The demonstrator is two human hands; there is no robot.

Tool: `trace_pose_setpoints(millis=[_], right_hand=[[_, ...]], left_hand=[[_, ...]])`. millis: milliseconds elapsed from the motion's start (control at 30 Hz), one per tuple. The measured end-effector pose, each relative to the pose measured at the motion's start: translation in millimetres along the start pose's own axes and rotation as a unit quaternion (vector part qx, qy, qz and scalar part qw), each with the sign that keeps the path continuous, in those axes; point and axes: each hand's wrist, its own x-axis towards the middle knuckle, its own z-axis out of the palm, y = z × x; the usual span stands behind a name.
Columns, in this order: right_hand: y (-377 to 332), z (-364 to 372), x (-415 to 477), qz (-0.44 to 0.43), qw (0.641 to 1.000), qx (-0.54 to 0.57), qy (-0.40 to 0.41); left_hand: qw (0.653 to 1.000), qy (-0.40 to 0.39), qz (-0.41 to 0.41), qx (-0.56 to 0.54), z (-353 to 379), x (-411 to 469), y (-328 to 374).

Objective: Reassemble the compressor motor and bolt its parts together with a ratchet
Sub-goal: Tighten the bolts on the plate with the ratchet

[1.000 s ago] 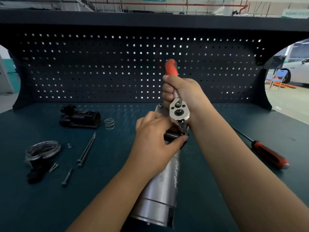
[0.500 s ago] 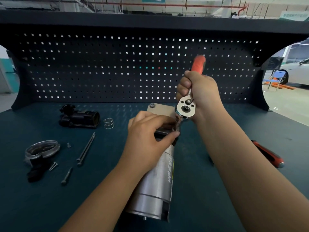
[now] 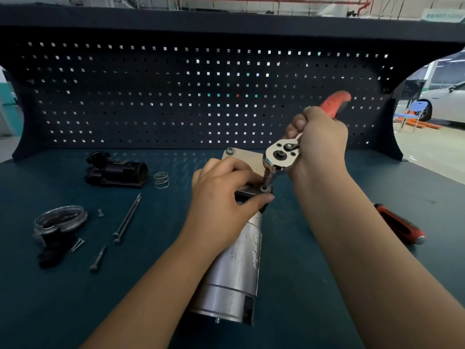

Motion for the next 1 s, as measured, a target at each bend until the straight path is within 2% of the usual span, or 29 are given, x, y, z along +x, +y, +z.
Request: trace_pose_setpoints(millis=[233, 467, 567, 667, 1000], right_hand=[[1, -2, -4, -0.023, 0.998, 0.042, 0.028], [4, 0, 5, 0.106, 0.985, 0.118, -0.068], [-4, -2, 6, 0.126, 0.96, 0.221, -0.114], [-19, -7, 12, 0.127, 0.936, 0.303, -0.125], [-8, -1, 13, 0.119, 0.955, 0.239, -0.131]], left_hand=[[0.999, -0.019, -0.026, -0.041, -2, 4, 4], [1.0, -0.025, -0.001, -0.011, -3, 1, -1], [0.999, -0.024, -0.009, -0.025, -3, 1, -1], [0.999, -0.013, -0.011, -0.027, -2, 0, 0], [0.998, 0.032, -0.024, -0.041, 3, 1, 3]])
